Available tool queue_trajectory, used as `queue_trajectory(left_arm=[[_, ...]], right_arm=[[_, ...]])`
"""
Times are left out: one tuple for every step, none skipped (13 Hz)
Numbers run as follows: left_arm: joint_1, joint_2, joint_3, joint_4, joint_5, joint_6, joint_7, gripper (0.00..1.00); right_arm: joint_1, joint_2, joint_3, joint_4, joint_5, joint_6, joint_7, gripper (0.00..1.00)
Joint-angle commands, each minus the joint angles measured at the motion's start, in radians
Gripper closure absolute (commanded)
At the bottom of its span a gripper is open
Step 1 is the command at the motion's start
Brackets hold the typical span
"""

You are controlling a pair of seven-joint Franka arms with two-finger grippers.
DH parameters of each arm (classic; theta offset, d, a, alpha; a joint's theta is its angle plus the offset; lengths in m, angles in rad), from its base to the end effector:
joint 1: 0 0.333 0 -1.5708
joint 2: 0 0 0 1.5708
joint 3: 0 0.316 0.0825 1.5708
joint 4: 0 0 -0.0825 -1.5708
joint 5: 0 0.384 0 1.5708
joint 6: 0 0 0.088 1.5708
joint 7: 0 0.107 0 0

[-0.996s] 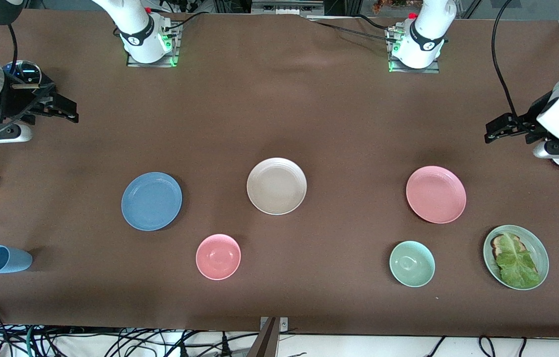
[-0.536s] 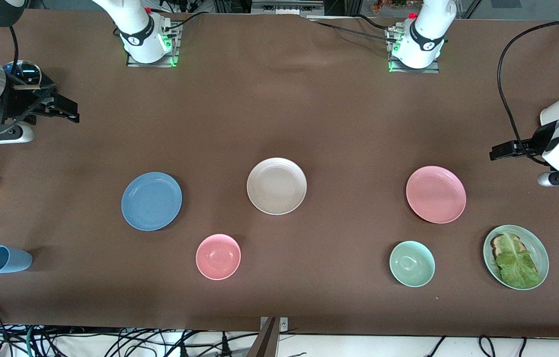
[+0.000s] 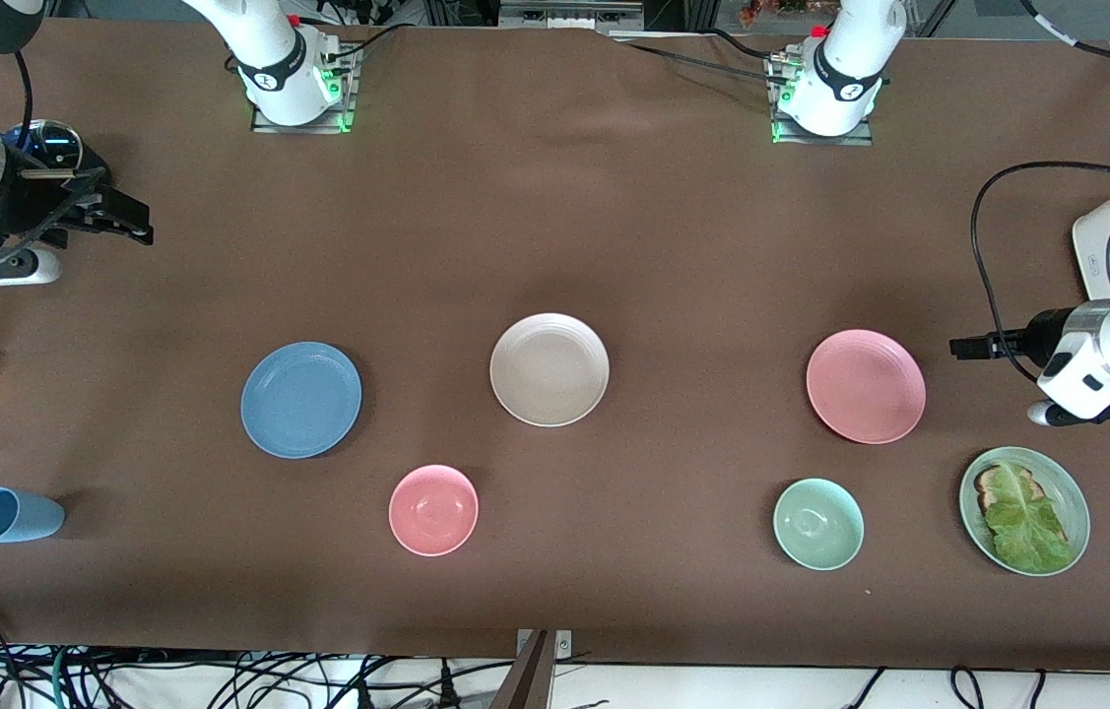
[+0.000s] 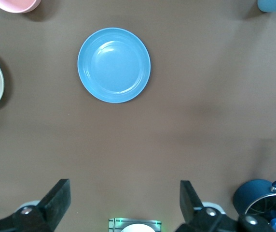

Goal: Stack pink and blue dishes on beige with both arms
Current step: 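Move the left gripper down to the rim of the pink plate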

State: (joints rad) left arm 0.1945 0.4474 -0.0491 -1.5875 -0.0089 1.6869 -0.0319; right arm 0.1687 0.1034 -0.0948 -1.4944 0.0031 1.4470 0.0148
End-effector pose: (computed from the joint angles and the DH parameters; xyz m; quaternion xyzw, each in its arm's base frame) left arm 0.6305 0.0950 0.3538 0.9808 0.0890 -0.1717 0.0249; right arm 0.5698 0.0454 0.5921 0.9967 0.0294 -0.0749 0.0067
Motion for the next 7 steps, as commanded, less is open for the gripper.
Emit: queue_trajectory(left_arm=[[0.0, 0.066, -0.006, 0.051, -0.002, 0.06, 0.006, 0.0], [-0.001, 0.086, -0.008, 0.044, 0.0, 0.088, 0.007, 0.0], [-0.006, 0.106, -0.008, 0.044, 0.001, 0.1, 0.017, 0.0], [-0.012, 0.123, -0.009, 0.044, 0.003, 0.118, 0.021, 0.0], [-0.013, 0.137, -0.011, 0.04, 0.01, 0.126, 0.023, 0.0], [-0.01, 0.146, -0.011, 0.026, 0.013, 0.151, 0.03, 0.0], [-0.012, 0.139, -0.009, -0.021, 0.023, 0.202, 0.04, 0.0]], right_arm=[[-0.008, -0.007, 0.0, 0.003, 0.003, -0.007, -0.021, 0.0], [-0.006, -0.01, 0.001, 0.005, 0.0, -0.008, -0.022, 0.0], [-0.006, -0.013, 0.003, 0.003, -0.002, -0.008, -0.021, 0.0], [-0.006, -0.008, 0.001, 0.003, 0.006, -0.007, -0.021, 0.0], [-0.006, -0.004, 0.003, 0.003, 0.006, -0.008, -0.022, 0.0], [-0.005, -0.004, 0.004, 0.0, 0.009, -0.01, -0.024, 0.0], [-0.002, -0.005, 0.006, 0.002, 0.002, -0.013, -0.027, 0.0]])
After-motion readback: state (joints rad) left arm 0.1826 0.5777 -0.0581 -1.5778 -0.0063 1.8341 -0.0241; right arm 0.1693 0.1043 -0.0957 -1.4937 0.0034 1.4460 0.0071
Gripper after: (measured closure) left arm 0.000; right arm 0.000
